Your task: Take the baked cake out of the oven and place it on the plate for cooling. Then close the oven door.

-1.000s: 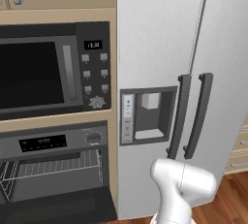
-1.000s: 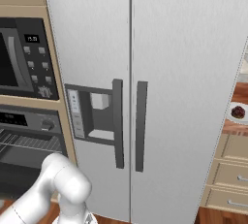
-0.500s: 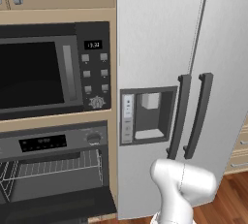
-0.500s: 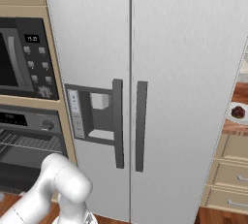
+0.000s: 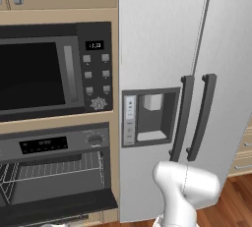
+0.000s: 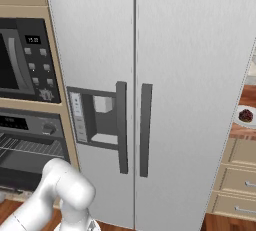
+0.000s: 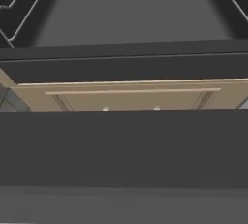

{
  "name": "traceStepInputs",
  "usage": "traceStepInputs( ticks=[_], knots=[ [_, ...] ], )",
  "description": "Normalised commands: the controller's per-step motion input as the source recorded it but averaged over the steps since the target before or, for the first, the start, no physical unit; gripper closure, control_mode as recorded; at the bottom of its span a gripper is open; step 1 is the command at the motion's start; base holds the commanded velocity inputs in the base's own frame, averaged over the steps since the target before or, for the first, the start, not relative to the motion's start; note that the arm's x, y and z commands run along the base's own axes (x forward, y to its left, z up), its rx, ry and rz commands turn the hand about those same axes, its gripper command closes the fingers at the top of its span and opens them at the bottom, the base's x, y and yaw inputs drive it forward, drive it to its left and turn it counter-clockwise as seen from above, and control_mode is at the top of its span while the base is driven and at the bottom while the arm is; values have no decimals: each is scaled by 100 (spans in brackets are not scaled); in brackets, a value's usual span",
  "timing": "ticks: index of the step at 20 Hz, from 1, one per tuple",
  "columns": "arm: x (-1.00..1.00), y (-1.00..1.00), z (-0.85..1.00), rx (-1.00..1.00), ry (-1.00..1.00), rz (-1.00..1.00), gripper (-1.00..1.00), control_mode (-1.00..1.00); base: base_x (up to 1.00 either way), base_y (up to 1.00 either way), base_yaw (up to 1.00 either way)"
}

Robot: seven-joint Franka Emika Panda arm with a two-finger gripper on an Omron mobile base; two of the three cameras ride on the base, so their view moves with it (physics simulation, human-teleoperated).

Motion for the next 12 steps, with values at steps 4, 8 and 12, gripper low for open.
traceStepInputs(
  ticks=[4, 8, 12],
  knots=[
    [55, 0, 41, 10, -8, 0, -100, -100, 0, 0, 0],
    [60, 2, 40, 6, -3, 0, -100, -100, 0, 0, 0],
    [66, 0, 33, 3, 5, 0, -100, -100, 0, 0, 0]
  ],
)
